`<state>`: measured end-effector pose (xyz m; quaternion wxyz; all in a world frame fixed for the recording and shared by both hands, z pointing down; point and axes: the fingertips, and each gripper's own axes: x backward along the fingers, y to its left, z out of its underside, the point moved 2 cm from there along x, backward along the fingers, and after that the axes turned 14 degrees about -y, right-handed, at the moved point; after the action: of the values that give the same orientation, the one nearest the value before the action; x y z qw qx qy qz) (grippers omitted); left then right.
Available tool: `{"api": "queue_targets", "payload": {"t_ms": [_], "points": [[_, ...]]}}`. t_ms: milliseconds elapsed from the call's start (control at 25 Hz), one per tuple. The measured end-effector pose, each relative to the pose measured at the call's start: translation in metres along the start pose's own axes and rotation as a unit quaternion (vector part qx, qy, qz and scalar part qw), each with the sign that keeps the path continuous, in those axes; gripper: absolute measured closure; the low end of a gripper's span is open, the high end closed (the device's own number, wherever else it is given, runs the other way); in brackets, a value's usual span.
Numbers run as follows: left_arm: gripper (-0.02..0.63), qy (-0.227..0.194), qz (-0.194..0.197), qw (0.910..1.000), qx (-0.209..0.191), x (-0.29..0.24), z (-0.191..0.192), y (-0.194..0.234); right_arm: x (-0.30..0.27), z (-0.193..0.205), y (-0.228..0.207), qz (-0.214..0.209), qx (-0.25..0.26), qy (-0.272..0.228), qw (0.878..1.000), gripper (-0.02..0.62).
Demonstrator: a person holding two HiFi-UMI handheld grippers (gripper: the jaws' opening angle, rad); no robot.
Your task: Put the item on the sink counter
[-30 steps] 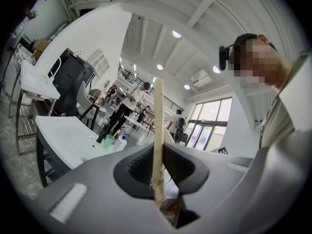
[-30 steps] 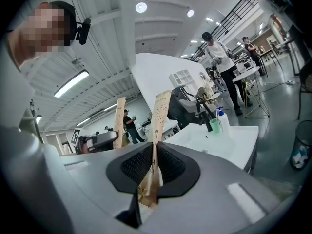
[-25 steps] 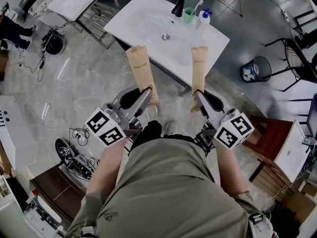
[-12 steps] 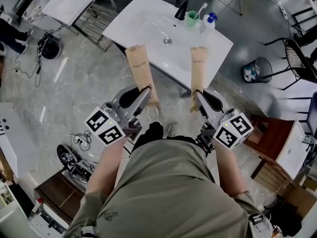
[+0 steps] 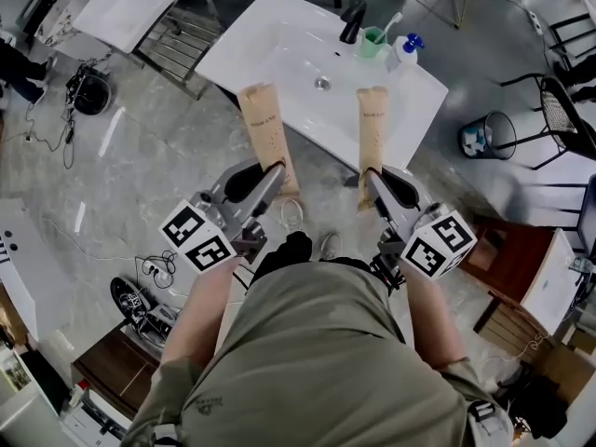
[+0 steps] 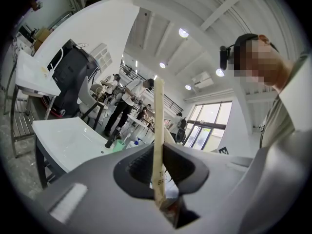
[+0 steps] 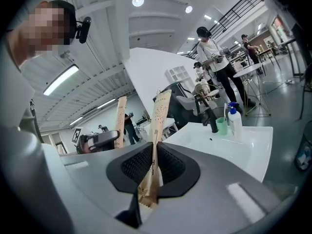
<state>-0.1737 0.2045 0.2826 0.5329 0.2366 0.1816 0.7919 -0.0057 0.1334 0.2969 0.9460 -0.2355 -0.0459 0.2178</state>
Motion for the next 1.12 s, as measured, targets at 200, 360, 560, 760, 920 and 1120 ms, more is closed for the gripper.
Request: {"api": "queue_targets", "payload": {"t_ms": [200,360,560,760,920,1120], "points": [[0.558,0.003,0.003,1.0,0.005,-0.002,-0.007,0.021,-0.02,0.002,0.0,0.007,0.002,0.001,1.0,0.555],[0.558,0.005,0.004,0.9999,0.009,-0.004,-0.013,0.038,-0.034,0.002,-0.003,0.016,0.005,0.001,1.0,0.555],[0.558,0.01,0.006,0.9998,0.013,-0.007,-0.021,0.058,-0.051,0.001,-0.005,0.027,0.01,-0.001,1.0,0.555],[0.558,0.017,0.01,0.9997,0.017,-0.007,-0.03,0.081,-0.068,-0.001,-0.008,0.044,0.016,-0.006,0.999,0.555],[0.558,0.022,0.009,0.9996,0.017,-0.008,-0.037,0.1,-0.081,-0.001,-0.013,0.056,0.018,-0.012,0.998,0.555],[0.558,0.03,0.003,0.9994,0.016,-0.009,-0.044,0.12,-0.093,-0.001,-0.016,0.066,0.018,-0.014,0.998,0.555]]}}
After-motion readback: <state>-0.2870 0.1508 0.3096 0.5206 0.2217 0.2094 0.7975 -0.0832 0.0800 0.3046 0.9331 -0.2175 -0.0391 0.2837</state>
